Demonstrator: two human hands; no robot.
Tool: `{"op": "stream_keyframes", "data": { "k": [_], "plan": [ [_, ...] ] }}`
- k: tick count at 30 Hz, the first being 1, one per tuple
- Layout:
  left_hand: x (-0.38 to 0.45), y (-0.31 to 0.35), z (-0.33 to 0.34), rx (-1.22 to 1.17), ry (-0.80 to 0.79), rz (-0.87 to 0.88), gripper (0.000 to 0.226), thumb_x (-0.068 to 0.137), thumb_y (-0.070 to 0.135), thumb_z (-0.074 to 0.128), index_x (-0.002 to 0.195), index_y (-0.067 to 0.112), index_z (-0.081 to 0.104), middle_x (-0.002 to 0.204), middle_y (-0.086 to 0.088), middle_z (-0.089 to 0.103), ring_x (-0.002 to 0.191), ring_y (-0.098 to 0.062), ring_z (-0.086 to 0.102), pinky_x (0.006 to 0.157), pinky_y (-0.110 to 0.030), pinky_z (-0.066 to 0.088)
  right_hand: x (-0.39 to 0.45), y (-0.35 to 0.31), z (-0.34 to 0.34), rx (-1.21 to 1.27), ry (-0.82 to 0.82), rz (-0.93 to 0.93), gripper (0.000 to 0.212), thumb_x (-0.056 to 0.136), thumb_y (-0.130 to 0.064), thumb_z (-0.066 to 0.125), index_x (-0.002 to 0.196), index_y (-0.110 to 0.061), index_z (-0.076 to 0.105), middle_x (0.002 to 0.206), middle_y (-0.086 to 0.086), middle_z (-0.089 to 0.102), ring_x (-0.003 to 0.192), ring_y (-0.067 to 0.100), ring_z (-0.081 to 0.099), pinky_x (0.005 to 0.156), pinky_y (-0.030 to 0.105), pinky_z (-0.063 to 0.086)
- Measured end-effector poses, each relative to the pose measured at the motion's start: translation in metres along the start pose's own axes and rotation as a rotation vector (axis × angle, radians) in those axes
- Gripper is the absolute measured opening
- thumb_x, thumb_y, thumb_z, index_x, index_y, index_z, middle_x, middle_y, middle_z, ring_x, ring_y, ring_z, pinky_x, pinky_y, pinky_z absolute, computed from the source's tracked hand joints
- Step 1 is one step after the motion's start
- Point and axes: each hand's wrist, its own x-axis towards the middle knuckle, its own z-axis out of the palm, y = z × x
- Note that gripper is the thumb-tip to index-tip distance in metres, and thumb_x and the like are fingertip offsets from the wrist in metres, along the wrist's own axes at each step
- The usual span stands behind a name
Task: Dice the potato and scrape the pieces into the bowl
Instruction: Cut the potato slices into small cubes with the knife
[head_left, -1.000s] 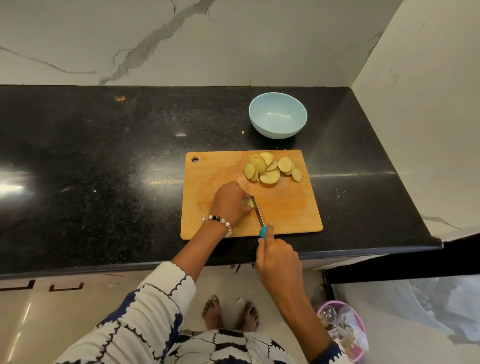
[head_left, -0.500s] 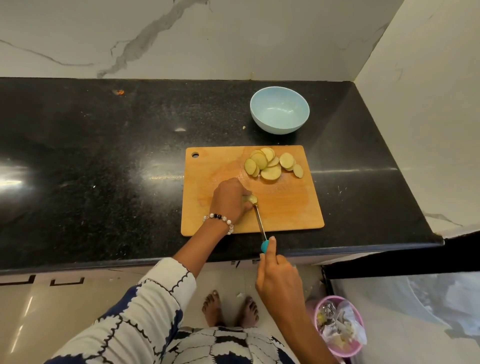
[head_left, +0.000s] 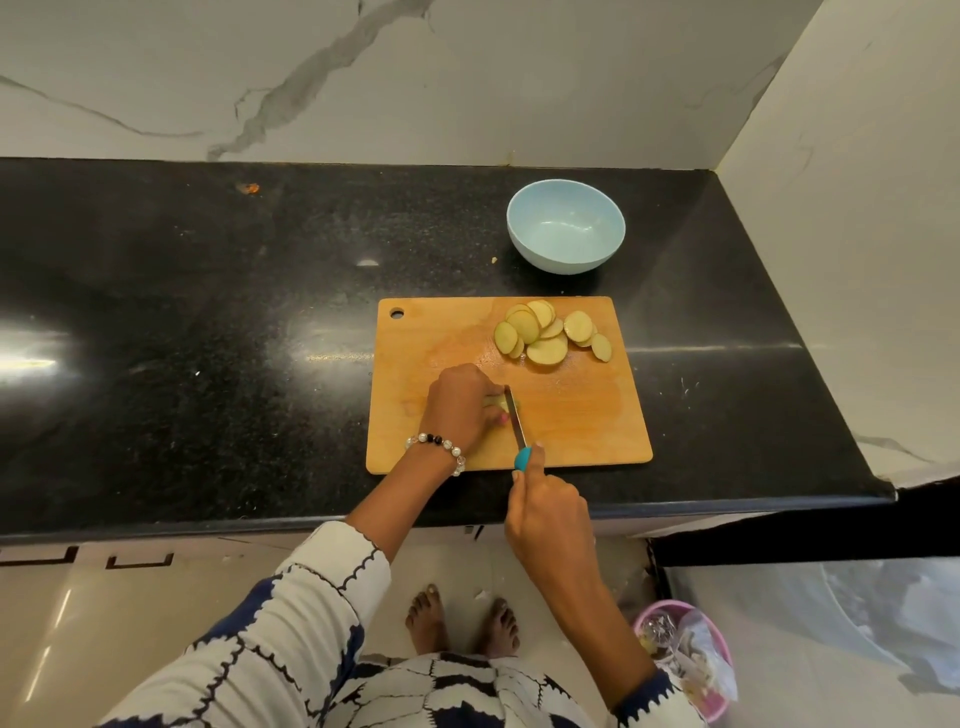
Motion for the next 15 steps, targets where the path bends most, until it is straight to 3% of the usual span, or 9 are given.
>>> {"op": "stream_keyframes", "data": {
  "k": [6,10,15],
  "plan": [
    [-0.002,-0.003,0.004,-0.080,0.034,0.008,0.035,0.077,0.029,0.073,0.110,0.017,0.069,0.107,-0.003,0.066,0.093,-0.017,0.061,0.081,-0.032,0.050,0.013,-0.009,0.006,-0.016,-0.033,0.008,0.054,0.101,-0.019,0.031,0.147,0.004,0.013,0.096,0.016,0.061,0.077,0.030,0.059,0.060,0.032,0.030],
    [-0.004,-0.003,0.009,-0.119,0.069,0.010,0.033,0.078,0.026,0.073,0.108,0.015,0.070,0.105,-0.003,0.066,0.095,-0.018,0.059,0.082,-0.031,0.049,-0.012,-0.005,0.010,-0.137,-0.002,-0.031,0.052,0.080,-0.009,0.070,0.124,0.012,0.051,0.058,0.009,0.056,0.036,0.019,0.048,0.040,0.024,0.022],
    [-0.006,-0.005,0.011,-0.111,0.073,0.010,0.034,0.078,0.027,0.072,0.110,0.015,0.069,0.106,-0.004,0.065,0.097,-0.019,0.058,0.084,-0.034,0.049,-0.032,0.003,0.005,-0.165,0.000,-0.059,0.059,0.069,-0.013,0.080,0.119,0.010,0.058,0.055,0.005,0.054,0.031,0.014,0.043,0.037,0.016,0.020]
  ]
}}
